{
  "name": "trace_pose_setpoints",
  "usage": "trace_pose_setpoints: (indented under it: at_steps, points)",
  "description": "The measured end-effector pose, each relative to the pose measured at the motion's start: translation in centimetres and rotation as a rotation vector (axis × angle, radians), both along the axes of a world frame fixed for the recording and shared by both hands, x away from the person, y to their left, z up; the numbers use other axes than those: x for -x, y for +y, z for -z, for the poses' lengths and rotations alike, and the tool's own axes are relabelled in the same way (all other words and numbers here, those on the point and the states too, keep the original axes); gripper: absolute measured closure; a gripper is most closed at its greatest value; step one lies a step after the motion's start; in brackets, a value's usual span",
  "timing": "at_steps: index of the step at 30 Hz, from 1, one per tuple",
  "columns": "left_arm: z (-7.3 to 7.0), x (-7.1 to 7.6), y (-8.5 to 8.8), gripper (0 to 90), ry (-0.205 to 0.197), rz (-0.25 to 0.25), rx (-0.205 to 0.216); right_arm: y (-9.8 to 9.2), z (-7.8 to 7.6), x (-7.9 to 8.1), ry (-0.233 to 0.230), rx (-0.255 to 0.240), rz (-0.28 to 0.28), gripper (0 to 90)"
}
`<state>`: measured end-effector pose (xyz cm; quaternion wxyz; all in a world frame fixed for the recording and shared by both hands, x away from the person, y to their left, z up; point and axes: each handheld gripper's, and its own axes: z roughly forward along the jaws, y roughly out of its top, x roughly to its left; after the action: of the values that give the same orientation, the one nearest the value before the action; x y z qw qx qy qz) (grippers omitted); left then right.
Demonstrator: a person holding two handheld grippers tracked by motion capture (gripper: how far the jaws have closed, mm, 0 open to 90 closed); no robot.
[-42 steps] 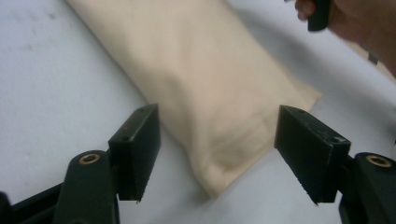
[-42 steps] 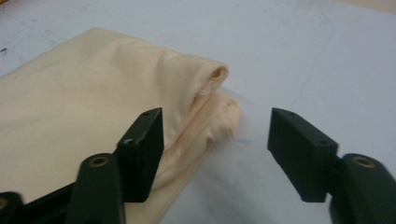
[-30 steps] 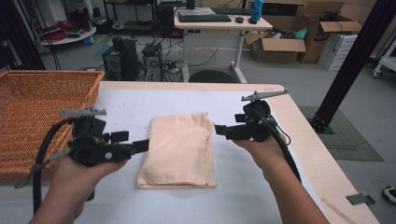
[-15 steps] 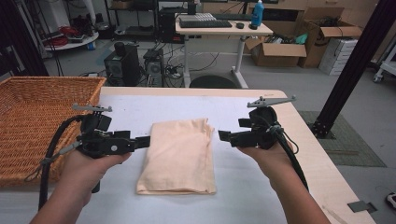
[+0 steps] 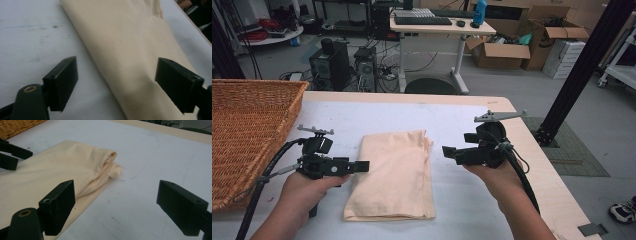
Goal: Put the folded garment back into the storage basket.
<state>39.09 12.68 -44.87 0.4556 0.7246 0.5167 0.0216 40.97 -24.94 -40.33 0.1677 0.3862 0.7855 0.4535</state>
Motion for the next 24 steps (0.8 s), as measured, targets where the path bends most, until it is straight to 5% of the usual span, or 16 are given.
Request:
trace_pose_setpoints:
  at_steps: [7,14,18,24]
  points:
    - [0.2,0.6,-3.4,20.0,-0.01,0.07,0.016,-0.1,0.3,-0.2,0.006,0.001,0.006,15.1]
    - [0.0,1.7,-6.0,27.6,-0.088,0.087,-0.135,0.3,0.2,0.1,-0.005,0.013,-0.005,15.1]
    - [0.0,2.0,-6.3,41.0,-0.134,0.079,-0.226,0.3,0.2,0.0,-0.007,0.009,-0.005,15.3]
    - [-0.3,2.4,-6.4,64.6,-0.138,0.106,-0.213,0.4,0.3,-0.1,-0.004,0.008,-0.004,15.3]
